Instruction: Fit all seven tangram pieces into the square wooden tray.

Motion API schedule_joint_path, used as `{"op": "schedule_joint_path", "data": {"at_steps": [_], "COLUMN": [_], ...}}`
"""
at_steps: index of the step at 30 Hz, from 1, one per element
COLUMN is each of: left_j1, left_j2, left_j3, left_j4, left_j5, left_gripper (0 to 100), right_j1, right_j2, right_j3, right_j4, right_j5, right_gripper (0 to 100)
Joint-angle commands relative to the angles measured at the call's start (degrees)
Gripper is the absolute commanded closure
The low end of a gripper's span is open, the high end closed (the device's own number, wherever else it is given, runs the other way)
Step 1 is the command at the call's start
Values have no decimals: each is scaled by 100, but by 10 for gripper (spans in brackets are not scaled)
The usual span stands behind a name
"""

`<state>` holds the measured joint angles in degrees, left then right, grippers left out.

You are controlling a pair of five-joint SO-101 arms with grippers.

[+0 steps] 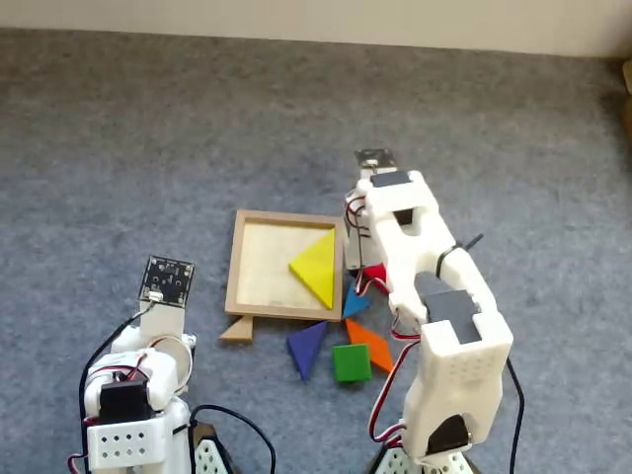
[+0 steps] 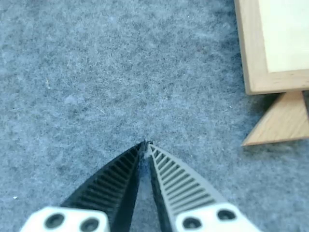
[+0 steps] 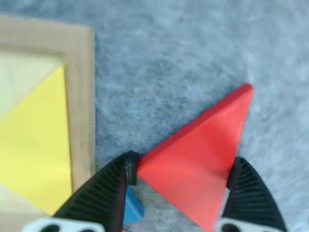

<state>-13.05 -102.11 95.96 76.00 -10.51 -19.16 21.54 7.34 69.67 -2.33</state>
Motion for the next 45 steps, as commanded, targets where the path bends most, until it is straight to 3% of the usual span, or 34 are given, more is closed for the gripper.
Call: {"op": "schedule_joint_path", "data": {"at_steps": [1,9,12,20,35,39,45], "left_j1": [-40,-40,-40,-40,-40,-40,-40], "left_j2": [-171,-171,-171,-171,-171,-171,-171], "left_j3": [119,119,119,119,119,119,119], "left_j4": [44,44,44,44,44,44,44], "left_j5": [53,53,53,53,53,53,53], "left_gripper": [992,992,992,992,992,992,992], "right_j1": [40,22,22,-75,-1525,-1789,-1815], "right_j2": [-374,-382,-435,-1402,-1851,-1851,-1745], "right_j3": [-40,-40,-163,-347,-382,-338,-75], "right_j4": [-127,-31,224,251,189,-514,-1622], "right_j5": [193,211,536,712,3719,4448,4976], "right_gripper": [848,860,860,860,860,860,860]}}
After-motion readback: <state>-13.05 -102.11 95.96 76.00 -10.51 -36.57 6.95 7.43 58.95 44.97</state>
